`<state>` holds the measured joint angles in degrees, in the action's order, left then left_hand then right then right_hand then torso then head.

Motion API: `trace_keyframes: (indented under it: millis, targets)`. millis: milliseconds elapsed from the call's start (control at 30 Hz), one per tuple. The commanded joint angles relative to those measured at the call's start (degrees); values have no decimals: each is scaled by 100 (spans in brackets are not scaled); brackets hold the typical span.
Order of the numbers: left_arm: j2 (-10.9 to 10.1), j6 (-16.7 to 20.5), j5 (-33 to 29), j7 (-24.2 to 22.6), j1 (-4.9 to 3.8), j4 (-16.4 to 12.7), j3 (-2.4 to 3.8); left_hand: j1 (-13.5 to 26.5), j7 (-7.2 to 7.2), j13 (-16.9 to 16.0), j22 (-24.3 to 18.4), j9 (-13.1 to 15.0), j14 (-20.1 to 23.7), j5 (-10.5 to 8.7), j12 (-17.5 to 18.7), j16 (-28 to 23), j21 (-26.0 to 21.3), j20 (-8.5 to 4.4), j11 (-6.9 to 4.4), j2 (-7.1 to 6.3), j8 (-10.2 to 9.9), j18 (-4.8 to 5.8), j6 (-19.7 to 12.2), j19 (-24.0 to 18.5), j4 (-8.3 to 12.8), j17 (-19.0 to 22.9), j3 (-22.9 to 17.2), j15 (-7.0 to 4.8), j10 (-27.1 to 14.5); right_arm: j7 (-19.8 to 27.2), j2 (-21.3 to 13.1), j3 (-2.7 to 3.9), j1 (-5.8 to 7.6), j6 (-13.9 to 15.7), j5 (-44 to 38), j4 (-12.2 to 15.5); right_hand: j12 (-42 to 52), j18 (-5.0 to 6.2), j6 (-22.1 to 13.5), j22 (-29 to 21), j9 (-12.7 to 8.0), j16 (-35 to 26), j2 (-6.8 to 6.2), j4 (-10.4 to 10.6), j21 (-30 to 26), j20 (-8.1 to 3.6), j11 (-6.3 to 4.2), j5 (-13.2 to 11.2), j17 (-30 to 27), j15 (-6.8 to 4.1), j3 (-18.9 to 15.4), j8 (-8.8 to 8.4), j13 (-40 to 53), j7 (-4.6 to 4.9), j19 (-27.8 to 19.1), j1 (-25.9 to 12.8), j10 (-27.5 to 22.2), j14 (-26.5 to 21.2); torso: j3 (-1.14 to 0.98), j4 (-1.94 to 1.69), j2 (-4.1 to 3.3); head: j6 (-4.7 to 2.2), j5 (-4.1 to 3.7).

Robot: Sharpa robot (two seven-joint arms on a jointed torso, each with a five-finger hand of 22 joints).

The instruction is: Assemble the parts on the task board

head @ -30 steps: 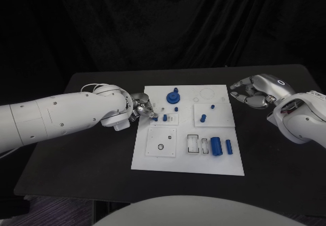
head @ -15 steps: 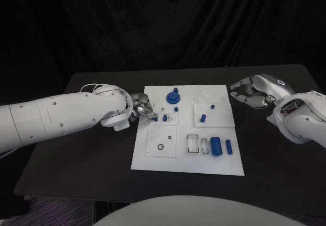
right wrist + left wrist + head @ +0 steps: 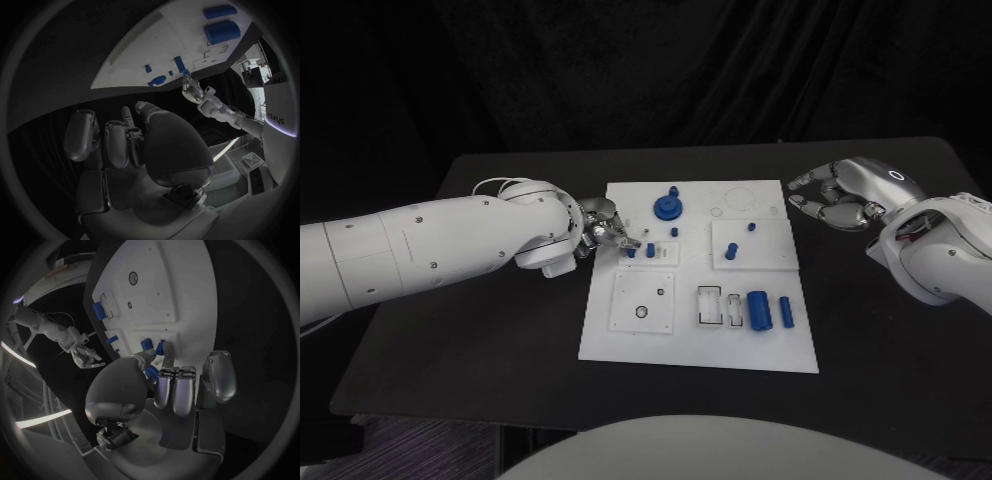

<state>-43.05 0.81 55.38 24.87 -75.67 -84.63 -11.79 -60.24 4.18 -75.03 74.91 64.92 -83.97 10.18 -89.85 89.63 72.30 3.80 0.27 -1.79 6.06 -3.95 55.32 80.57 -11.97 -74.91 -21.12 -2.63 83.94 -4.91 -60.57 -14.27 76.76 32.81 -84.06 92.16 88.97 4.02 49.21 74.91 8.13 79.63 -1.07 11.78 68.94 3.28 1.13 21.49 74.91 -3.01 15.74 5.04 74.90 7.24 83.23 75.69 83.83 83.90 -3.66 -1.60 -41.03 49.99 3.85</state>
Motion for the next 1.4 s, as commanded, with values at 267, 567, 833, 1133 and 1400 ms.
trace_keyframes:
  millis: [267,567,833,1133,1400]
  targets:
    - [30,-272,-11,196,80,102,-39,425,57,-1497,958,-251,-603,-306,-15,37,-49,62,56,162,-76,-20,77,-12,-462,-1509,734,74,606,-88,-2,3,-13,-75,-11,-2,-4,28,37,916,-10,25,0,12,15,23,35,-6,468,42,19,-3,1401,-1,16,-58,495,358,2,2,-2,1,-4]
    - [25,-318,124,333,89,126,-39,405,-25,-1497,969,316,-603,-305,-15,37,-4,23,-5,354,484,-16,42,18,-454,-1509,1174,24,606,-111,5,3,-13,-124,-11,-7,-3,29,43,916,-10,22,-3,4,14,23,33,8,465,41,27,-2,1402,-2,17,-47,495,357,-2,6,-2,1,-3]
    - [-7,111,462,-7,91,81,-39,559,-91,-1497,997,927,-603,-223,-15,37,98,-33,-70,601,1055,6,-101,87,-486,-1509,1527,-28,606,-115,6,3,-14,-137,-11,-9,-8,28,44,917,-11,23,-5,0,16,23,33,18,465,41,32,-3,1397,-2,18,-43,490,357,-3,-2,2,1,-5]
    - [-127,2072,1679,-1152,91,0,-37,1166,-141,-1497,1051,1175,-603,158,-15,37,297,-74,-115,745,1689,47,-220,207,-482,-1509,2271,-77,606,-92,-34,3,-14,-90,-11,9,-19,29,44,916,-13,19,-7,-1,10,23,33,27,461,41,35,-4,1385,-1,17,-42,477,356,2,3,-3,1,57]
    - [-134,2968,2592,-1970,82,73,-36,232,-54,-1488,946,1174,-603,1094,-2,37,-80,-25,-33,768,2177,-24,-971,-61,-479,-1509,2418,-1,594,-82,-62,3,-14,-69,-11,24,-28,28,45,918,-14,19,-7,1,16,23,34,31,461,41,36,-5,1377,-1,19,-44,468,357,2,-1,-5,1,4]
